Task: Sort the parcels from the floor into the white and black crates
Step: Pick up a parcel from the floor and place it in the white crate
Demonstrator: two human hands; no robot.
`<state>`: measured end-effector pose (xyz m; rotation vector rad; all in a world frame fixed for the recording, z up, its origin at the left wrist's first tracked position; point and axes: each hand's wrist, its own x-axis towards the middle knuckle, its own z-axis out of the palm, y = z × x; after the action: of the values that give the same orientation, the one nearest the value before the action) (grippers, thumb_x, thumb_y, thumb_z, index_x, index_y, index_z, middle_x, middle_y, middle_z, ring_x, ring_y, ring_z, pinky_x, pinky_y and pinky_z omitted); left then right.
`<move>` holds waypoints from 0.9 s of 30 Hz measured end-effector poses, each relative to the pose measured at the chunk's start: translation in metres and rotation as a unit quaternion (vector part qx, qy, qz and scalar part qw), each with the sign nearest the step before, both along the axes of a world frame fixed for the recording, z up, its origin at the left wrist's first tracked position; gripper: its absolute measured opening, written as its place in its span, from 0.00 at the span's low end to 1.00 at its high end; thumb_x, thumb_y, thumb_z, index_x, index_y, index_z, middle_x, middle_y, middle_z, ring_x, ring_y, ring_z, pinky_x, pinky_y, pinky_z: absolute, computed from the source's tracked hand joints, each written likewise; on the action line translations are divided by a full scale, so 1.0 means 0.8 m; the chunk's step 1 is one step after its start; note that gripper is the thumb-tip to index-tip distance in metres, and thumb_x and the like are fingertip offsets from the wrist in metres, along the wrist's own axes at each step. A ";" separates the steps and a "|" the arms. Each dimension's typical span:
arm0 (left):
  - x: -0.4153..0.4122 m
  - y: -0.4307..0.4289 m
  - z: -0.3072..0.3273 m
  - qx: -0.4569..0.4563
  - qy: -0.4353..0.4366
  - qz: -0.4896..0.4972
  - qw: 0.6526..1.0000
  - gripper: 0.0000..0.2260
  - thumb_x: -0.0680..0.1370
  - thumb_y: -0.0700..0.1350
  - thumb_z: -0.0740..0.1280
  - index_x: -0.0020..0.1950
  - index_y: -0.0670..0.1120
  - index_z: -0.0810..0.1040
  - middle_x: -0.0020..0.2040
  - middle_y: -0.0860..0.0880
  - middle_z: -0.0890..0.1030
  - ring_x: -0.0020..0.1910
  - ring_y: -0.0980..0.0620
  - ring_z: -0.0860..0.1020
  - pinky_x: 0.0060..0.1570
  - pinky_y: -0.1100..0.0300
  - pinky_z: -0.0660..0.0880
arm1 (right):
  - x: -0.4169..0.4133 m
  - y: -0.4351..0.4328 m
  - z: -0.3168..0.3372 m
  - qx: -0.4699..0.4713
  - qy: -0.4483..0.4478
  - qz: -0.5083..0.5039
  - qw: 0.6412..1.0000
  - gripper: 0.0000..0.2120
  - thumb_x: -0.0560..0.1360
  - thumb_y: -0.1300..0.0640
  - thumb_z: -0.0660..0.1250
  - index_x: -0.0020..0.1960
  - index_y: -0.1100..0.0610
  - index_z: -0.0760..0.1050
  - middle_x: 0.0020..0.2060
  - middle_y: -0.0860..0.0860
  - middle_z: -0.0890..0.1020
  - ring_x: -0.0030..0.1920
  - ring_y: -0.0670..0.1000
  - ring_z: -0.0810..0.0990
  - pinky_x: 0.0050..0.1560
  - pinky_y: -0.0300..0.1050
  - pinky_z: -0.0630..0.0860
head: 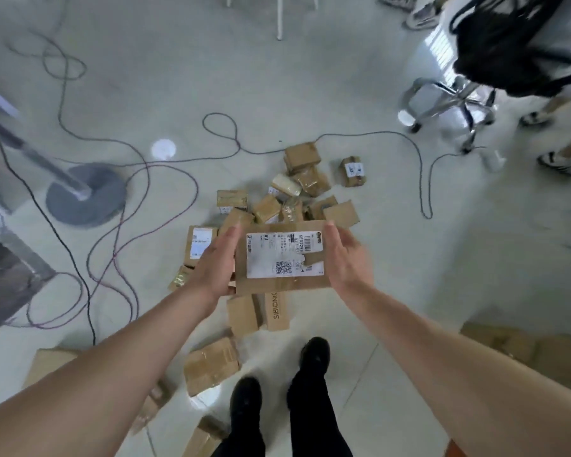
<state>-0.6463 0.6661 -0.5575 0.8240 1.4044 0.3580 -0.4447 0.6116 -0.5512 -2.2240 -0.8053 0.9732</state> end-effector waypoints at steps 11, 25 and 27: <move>0.197 -0.052 0.163 0.079 -0.057 -0.188 0.977 0.32 0.73 0.76 0.55 0.64 0.58 0.78 0.43 0.56 0.85 0.43 0.49 0.83 0.51 0.46 0.80 | 0.167 -0.144 0.161 0.071 -0.058 -0.176 0.980 0.21 0.82 0.36 0.55 0.59 0.47 0.80 0.47 0.48 0.82 0.51 0.53 0.78 0.52 0.46 0.70; 0.533 -0.342 0.256 0.121 -0.089 -0.425 0.893 0.27 0.79 0.71 0.52 0.61 0.55 0.79 0.56 0.49 0.84 0.51 0.41 0.83 0.54 0.44 0.77 | 0.399 -0.515 0.241 0.081 -0.125 -0.372 0.916 0.33 0.75 0.28 0.48 0.54 0.51 0.81 0.49 0.49 0.84 0.51 0.53 0.81 0.56 0.52 0.74; 0.576 -0.391 0.264 0.125 -0.095 -0.456 0.876 0.27 0.79 0.71 0.52 0.61 0.55 0.79 0.54 0.49 0.84 0.48 0.42 0.82 0.50 0.47 0.77 | 0.425 -0.573 0.248 0.082 -0.133 -0.403 0.902 0.34 0.75 0.29 0.48 0.55 0.52 0.81 0.50 0.50 0.84 0.52 0.52 0.80 0.54 0.51 0.73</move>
<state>-0.1854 0.3534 -0.3465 1.5152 0.6661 -0.1223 -0.1049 0.1532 -0.3525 -2.2347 -0.0116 0.1919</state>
